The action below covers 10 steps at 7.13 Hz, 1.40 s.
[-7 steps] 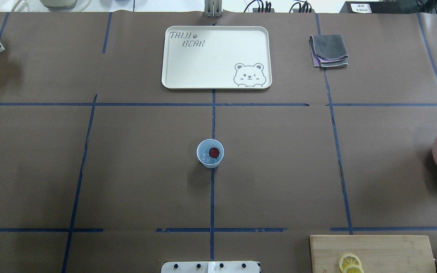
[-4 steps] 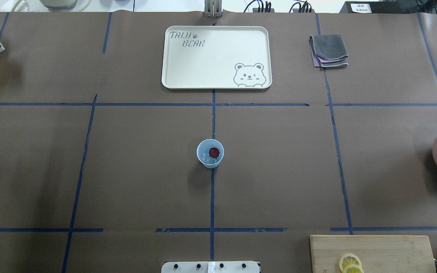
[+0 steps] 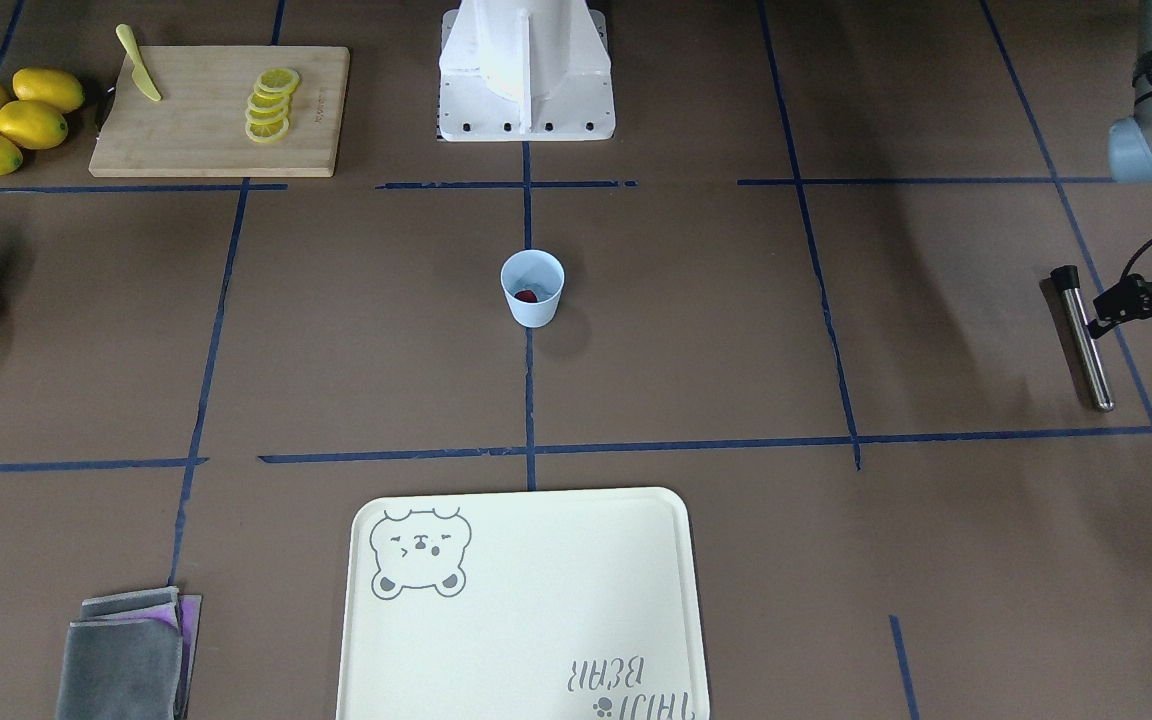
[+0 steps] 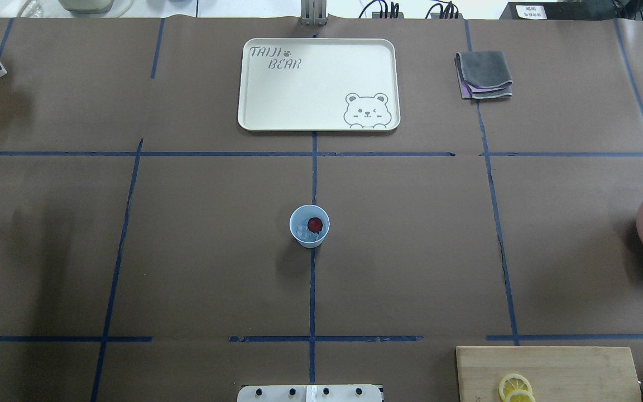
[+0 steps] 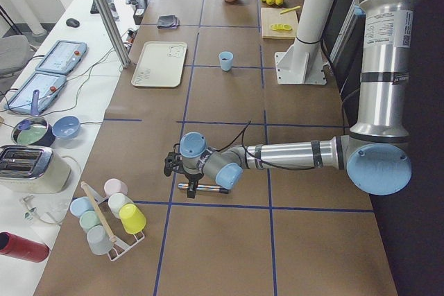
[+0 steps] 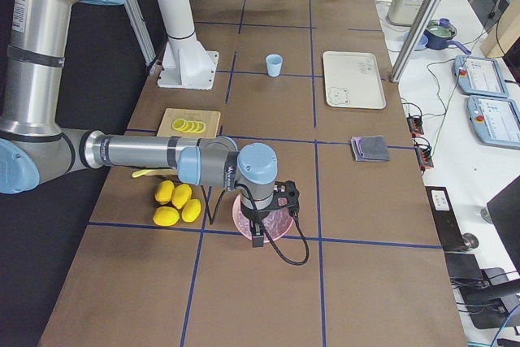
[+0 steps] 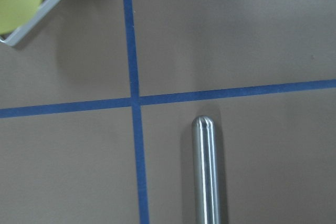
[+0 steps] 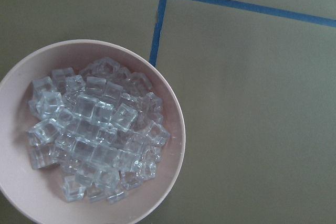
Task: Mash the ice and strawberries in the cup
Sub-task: 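Withdraw the left gripper away from the cup, then grasp the steel muddler upright with the left gripper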
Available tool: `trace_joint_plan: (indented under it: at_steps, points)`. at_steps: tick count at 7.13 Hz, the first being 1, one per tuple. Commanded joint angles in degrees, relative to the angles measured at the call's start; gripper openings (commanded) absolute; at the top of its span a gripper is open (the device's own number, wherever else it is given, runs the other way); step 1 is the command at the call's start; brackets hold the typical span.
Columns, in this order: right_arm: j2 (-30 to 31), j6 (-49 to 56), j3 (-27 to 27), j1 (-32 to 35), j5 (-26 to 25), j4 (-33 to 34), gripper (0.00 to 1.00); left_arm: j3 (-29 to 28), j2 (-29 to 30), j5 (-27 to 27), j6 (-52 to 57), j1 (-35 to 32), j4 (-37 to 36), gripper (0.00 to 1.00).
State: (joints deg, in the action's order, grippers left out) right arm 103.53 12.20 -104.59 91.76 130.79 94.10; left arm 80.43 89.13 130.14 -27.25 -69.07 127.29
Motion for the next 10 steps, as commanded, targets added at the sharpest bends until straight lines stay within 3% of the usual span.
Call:
trace_joint_plan:
  at_steps: [1,3,5,10]
  points:
    - [0.09,0.01,0.0,0.0,-0.01,0.03,1.0,-2.63,1.56,-1.55,-0.43,1.92,0.42,1.0]
    - [0.0,0.01,0.0,0.0,-0.01,0.03,1.0,-5.8,4.81,-1.55,0.09,1.92,0.33,1.0]
    - [0.0,0.01,0.0,0.0,-0.01,-0.06,1.0,-6.6,5.44,-1.64,0.18,2.01,0.42,0.88]
    - [0.0,0.01,0.0,0.0,-0.01,-0.06,1.0,-7.83,5.53,-1.64,0.8,2.01,0.15,0.85]
